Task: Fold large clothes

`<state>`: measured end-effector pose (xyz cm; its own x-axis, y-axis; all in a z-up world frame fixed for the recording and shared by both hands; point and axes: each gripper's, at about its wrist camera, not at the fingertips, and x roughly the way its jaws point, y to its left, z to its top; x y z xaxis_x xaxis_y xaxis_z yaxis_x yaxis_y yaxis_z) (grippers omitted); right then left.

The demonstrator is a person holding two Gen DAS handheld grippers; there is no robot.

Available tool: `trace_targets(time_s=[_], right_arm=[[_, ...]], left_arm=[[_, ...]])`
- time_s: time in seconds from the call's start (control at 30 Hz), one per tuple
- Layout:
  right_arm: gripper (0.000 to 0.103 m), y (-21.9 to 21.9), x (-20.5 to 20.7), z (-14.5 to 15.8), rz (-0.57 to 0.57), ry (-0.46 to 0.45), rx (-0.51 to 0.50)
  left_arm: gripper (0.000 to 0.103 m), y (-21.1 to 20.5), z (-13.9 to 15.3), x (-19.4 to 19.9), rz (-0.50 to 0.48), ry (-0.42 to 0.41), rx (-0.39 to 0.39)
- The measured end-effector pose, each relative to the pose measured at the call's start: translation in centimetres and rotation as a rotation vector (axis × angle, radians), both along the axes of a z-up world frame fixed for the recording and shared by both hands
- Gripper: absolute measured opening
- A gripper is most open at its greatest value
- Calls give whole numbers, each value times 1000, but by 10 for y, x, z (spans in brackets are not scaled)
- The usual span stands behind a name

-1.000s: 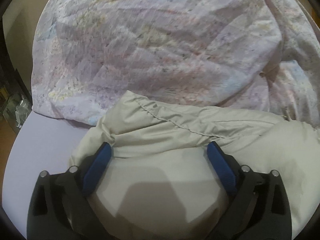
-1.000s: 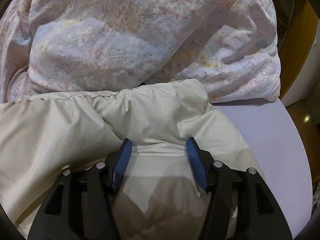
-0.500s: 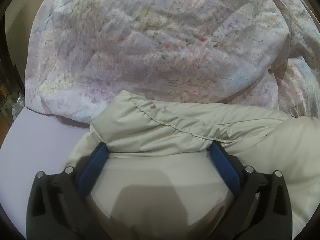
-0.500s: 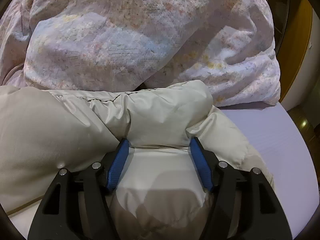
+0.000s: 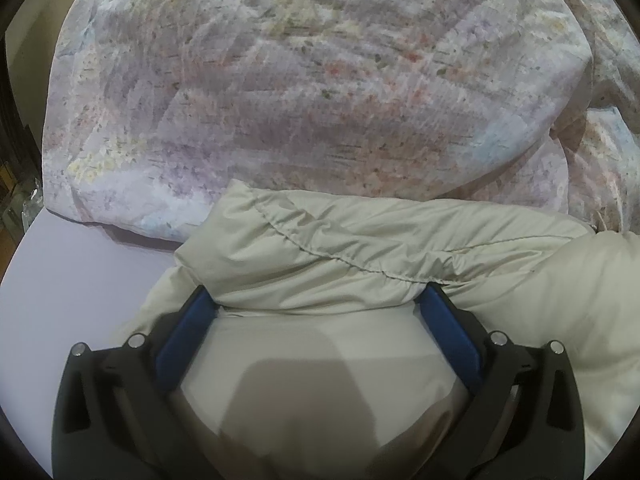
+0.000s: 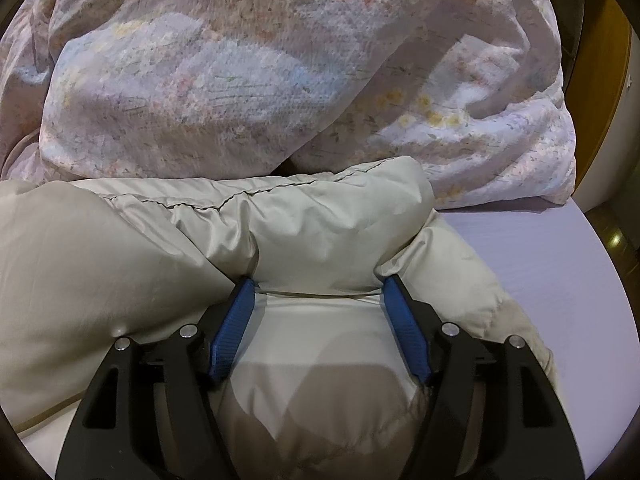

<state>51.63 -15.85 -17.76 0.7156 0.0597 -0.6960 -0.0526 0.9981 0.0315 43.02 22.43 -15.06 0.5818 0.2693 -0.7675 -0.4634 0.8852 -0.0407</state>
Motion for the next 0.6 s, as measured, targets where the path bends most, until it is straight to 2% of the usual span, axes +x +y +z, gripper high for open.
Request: trace_targets(time_s=[0.37, 0.5, 0.6], right_arm=[[70, 15, -8, 6, -7, 12, -2], [70, 11, -3, 13, 3, 89, 5], [73, -4, -15, 34, -6, 173, 76]], left_arm=[[101, 7, -1, 3, -3, 6, -16], [101, 5, 8, -8, -4, 40, -2], [101, 0, 23, -26, -34, 73, -7]])
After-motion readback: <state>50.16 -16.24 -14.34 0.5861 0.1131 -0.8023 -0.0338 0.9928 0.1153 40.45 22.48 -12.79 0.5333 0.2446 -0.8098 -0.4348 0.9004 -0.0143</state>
